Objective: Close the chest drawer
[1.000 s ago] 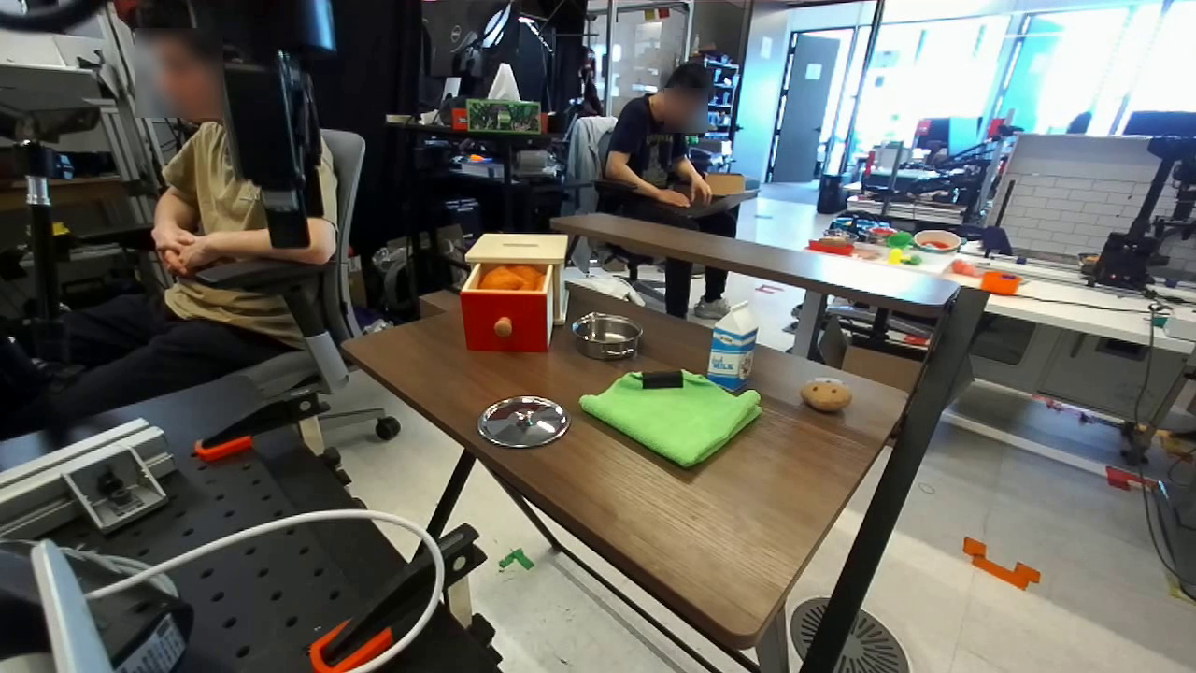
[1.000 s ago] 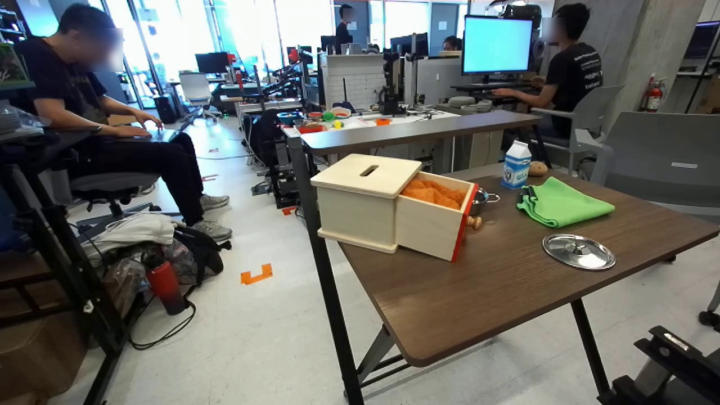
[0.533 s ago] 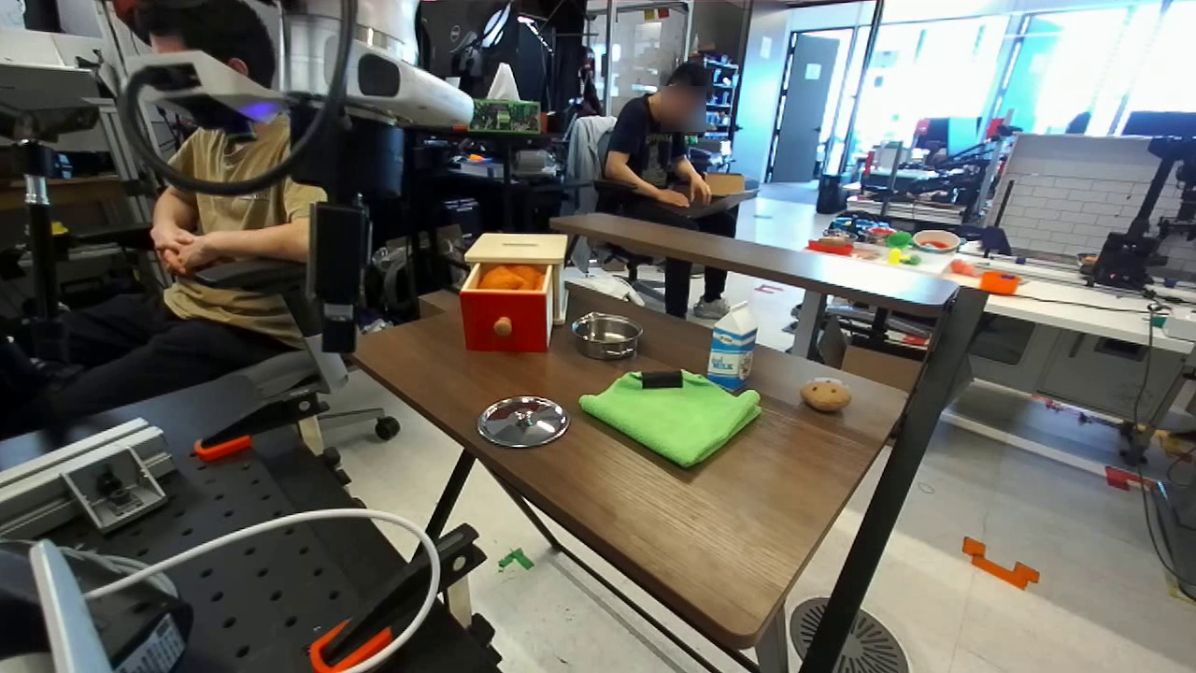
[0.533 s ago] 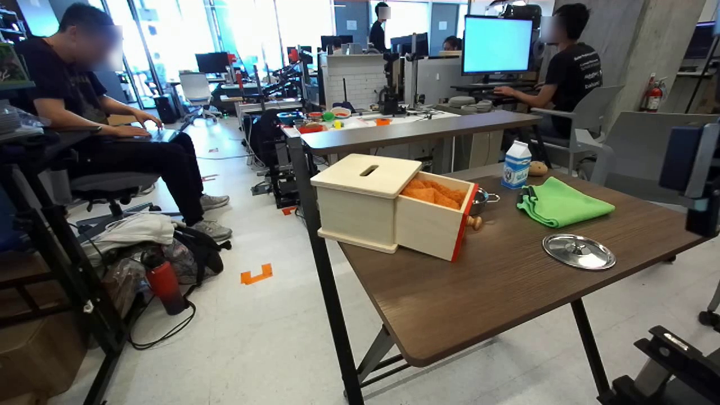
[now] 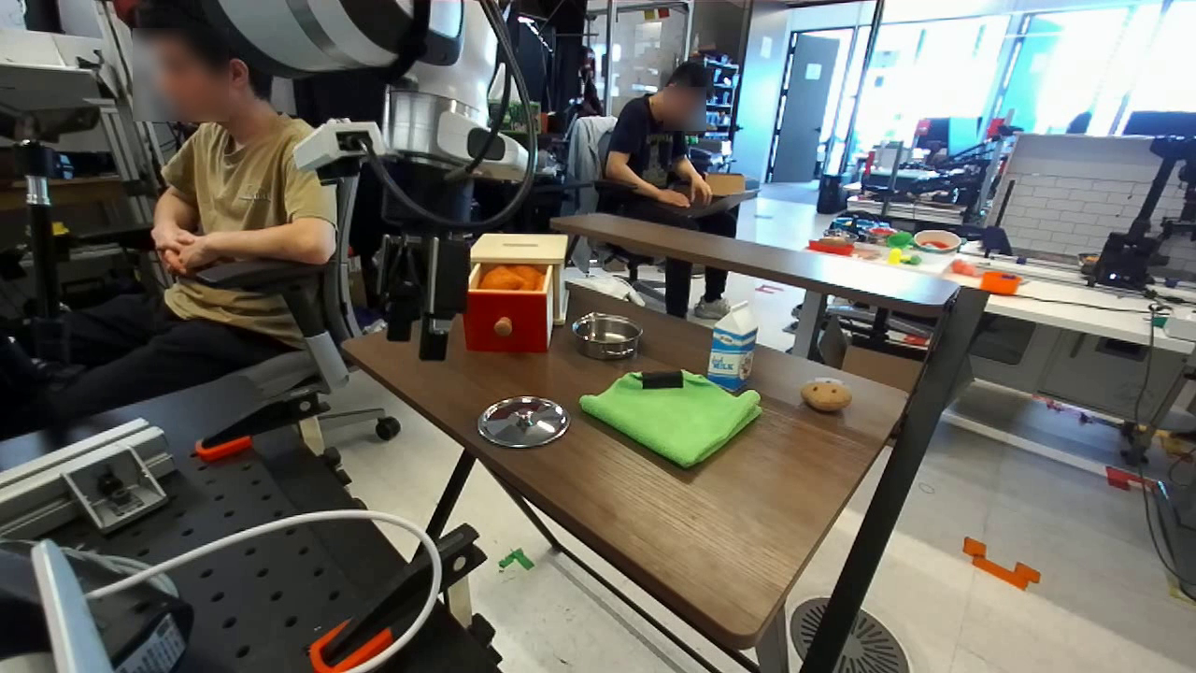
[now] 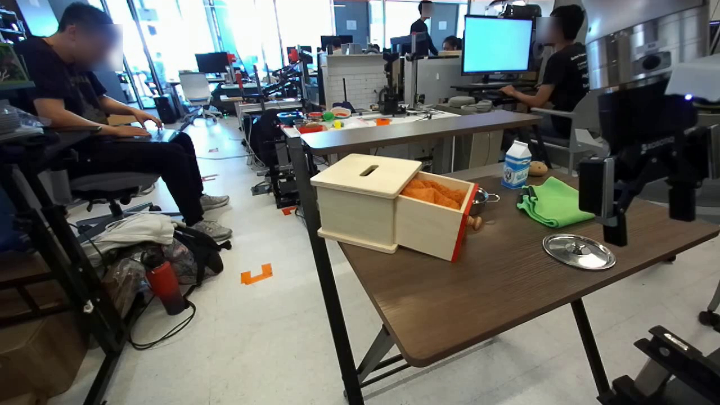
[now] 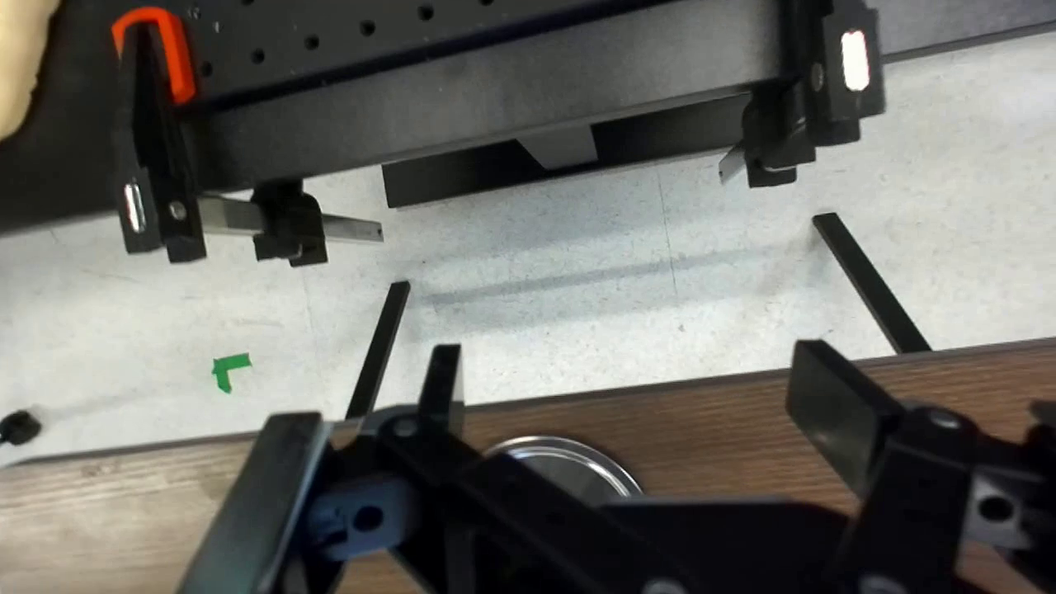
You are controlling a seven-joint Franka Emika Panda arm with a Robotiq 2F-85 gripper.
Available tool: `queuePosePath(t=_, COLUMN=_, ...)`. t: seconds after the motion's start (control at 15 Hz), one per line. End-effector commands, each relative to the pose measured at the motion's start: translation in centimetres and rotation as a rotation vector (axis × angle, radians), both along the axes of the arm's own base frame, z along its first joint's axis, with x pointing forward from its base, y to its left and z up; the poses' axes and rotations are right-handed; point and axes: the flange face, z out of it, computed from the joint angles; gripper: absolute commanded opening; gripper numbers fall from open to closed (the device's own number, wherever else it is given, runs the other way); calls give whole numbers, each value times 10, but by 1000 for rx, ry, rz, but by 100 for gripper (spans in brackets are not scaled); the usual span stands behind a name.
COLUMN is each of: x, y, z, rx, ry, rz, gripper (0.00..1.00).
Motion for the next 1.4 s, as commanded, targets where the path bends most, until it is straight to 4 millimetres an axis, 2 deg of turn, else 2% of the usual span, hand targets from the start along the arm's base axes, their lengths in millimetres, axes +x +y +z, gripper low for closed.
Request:
queuePosePath(t=0.0, x=15, y=29, z=17, rx=118, ry=35, rz=47, gripper=100)
queuePosePath(t=0.07, x=8, y=16, z=6, rx=39, ry=-3, rz=32, gripper=100)
queuePosePath(t=0.2, x=12, y=28, z=13, rx=93, ry=17, rz=38, gripper=100)
queuePosePath(t=0.4, x=13, y=29, z=14, rx=102, ry=19, rz=42, gripper=100)
queuePosePath(t=0.67, x=20, y=9, z=4, rx=-20, ry=-50, rz=-26, gripper=100)
queuePosePath(t=0.87, x=32, y=-5, z=4, rx=0, ry=-111, rz=-46, gripper=100)
queuePosePath(t=1.07, x=44, y=-1, z=-1, rx=65, ry=-177, rz=64, gripper=100)
queuePosePath(t=1.33, x=61, y=12, z=-18, rx=100, ry=-241, rz=280, gripper=100)
